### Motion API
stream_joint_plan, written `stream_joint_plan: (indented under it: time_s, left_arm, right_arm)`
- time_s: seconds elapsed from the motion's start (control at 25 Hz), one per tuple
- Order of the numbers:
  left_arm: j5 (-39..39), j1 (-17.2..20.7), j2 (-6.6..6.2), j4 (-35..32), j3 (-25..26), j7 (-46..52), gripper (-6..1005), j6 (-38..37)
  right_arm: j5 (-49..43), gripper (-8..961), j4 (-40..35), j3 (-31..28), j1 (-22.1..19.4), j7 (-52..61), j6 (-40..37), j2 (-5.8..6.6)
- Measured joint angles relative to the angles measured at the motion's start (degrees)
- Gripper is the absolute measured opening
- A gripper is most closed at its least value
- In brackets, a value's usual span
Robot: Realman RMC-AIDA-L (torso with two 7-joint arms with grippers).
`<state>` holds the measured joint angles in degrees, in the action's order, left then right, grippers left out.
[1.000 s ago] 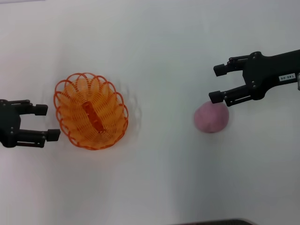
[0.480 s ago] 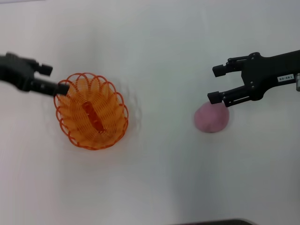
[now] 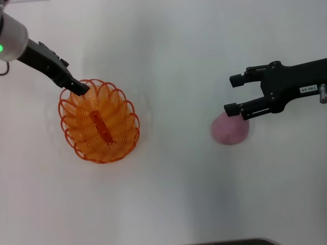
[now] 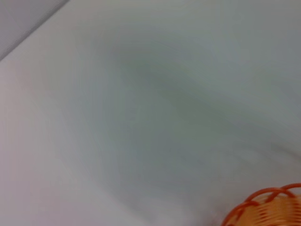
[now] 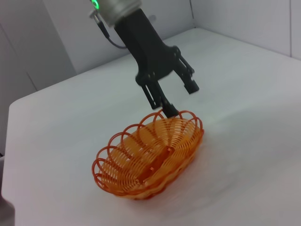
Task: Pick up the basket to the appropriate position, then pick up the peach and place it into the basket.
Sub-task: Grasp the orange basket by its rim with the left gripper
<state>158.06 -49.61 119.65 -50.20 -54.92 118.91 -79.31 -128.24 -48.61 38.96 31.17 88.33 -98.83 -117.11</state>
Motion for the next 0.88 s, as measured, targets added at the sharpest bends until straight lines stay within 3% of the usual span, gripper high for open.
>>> stream_joint_plan:
  time_s: [0.12, 0.44, 0.88]
  left_arm:
    - [2.51, -0.68, 1.02, 2.34, -0.64, 0.02, 856, 2.84]
    - [4.11, -1.76, 1.73, 6.19, -3.62, 0.07, 782, 5.66]
    - [4.17, -1.56, 1.82, 5.89, -3.16, -0.33, 381, 5.33]
  right_arm:
    - [-0.06, 891, -0.05, -0.22, -0.11, -0.25, 0.04, -0.10]
    - [-0.18, 891, -0.28, 0.10, -0.15, -0.37, 1.55, -0.13]
    - [-0.23, 892, -0.13, 0.32, 0.30, -0.45, 2.15, -0.12]
